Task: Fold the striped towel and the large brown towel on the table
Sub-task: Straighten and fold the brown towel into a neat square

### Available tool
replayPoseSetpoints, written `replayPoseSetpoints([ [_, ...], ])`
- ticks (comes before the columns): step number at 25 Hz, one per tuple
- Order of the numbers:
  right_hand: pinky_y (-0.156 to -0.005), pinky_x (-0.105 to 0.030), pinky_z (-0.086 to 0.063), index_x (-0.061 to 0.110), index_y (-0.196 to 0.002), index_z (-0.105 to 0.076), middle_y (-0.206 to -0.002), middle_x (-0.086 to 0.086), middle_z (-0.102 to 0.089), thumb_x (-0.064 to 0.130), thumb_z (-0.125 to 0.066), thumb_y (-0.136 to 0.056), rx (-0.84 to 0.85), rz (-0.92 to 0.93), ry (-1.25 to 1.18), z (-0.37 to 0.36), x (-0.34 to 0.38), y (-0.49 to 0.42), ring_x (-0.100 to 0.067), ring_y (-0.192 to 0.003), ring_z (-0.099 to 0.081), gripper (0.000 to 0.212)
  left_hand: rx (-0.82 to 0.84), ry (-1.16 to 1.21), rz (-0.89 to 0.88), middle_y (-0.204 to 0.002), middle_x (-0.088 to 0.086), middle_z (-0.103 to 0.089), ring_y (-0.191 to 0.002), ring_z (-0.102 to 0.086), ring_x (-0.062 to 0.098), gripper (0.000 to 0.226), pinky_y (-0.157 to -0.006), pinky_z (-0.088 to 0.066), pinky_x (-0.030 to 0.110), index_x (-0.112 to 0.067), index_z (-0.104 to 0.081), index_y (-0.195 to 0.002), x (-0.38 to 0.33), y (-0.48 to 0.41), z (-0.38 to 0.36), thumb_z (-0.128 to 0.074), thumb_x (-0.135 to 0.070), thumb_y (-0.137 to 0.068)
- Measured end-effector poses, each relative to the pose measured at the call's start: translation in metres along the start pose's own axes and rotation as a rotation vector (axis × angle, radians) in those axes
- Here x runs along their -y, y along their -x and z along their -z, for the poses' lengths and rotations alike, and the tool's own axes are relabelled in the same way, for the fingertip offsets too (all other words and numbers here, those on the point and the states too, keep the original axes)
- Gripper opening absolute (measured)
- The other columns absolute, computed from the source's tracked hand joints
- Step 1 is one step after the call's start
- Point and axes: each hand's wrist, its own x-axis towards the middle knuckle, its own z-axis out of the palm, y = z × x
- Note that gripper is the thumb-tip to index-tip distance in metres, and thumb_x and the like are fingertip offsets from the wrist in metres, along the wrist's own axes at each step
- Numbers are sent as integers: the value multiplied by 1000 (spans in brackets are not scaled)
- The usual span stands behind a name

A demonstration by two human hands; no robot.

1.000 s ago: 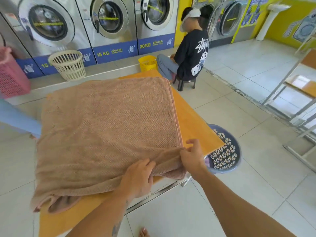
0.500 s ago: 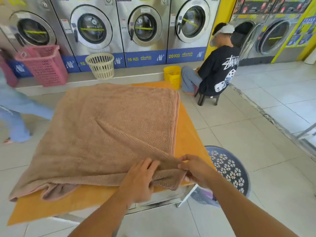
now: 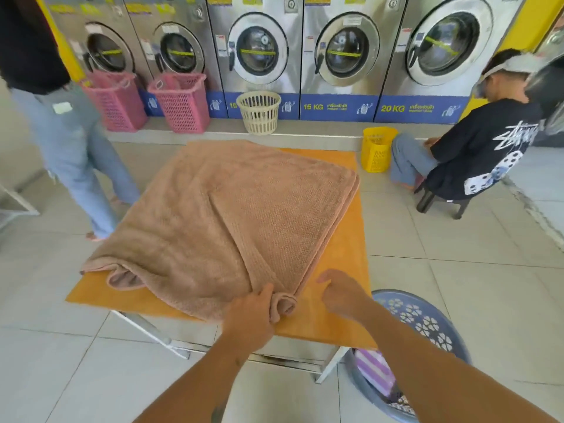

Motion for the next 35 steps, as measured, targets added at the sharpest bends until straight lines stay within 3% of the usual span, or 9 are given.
replayPoseSetpoints([
  [4,-86,-44,-50,27,-139,-41,-125,-10,-40,6,-49,-82,-24,138,595,5,11,-18,-35,-117,-42,61,134,50,159,-101,-4,-60,-85,-59,21,39,-72,-48,34,-31,-35,-112,2,3,-1,-59,-38,-83],
  [9,-89,-45,-51,28,-146,-30,-142,-12,-32,10,-57,-81,-47,233,965,12,28,-39,-36,-123,-37,73,375,201,311,-131,4,-32,-123,-37,34,61,-102,-38,56,-40,-31,-115,-17,-7,5,-63,-55,-65],
  [12,-89,-44,-51,30,-146,-28,-148,-13,-27,11,-58,-82,-26,279,1056,21,31,-62,-37,-125,-36,73,418,8,379,-154,10,-15,-140,-19,43,64,-109,-24,63,-31,-41,-129,-36,-26,11,-59,-53,-72],
  [15,-97,-46,-48,30,-148,-26,-151,-14,-21,14,-62,-82,-11,404,1165,36,29,-92,-40,-134,-30,77,337,-372,321,-148,18,-22,-137,-19,43,59,-108,-24,64,-20,-42,-136,-59,-48,10,-57,-39,-83],
  [19,-109,-50,-37,29,-149,-22,-156,-14,-15,17,-63,-84,25,613,1277,55,19,-137,-40,-143,-19,78,404,-417,418,-144,20,-20,-131,-24,42,81,-103,-27,63,-12,-32,-140,-93,-61,-12,-70,-30,-71],
  [22,-106,-47,-38,25,-145,-33,-144,-12,-38,18,-60,-86,16,760,1275,68,18,-163,-36,-133,-38,65,369,-297,593,-147,17,-14,-129,-26,39,88,-98,-40,56,-16,-21,-143,-100,-63,-22,-73,-21,-72],
  [26,-79,-45,-49,15,-104,-64,-96,-9,-63,12,-74,-71,-118,950,1374,72,29,-181,-32,-86,-62,35,347,-153,767,-150,15,-9,-133,-24,39,82,-93,-50,50,-24,-21,-143,-92,-74,-21,-71,-18,-78],
  [31,-101,-44,-43,16,-118,-58,-117,-4,-58,21,-64,-81,42,934,1275,84,22,-182,-29,-115,-52,39,252,-137,871,-138,13,-25,-120,-37,37,52,-98,-44,50,-21,-42,-132,-84,-92,-19,-59,-18,-83],
  [35,-80,-45,-51,16,-87,-62,-89,-3,-63,17,-71,-70,40,938,1240,107,7,-177,-29,-91,-58,19,122,-319,649,-132,10,-32,-120,-33,33,36,-100,-34,46,-17,-55,-116,-94,-90,-25,-52,-25,-82],
])
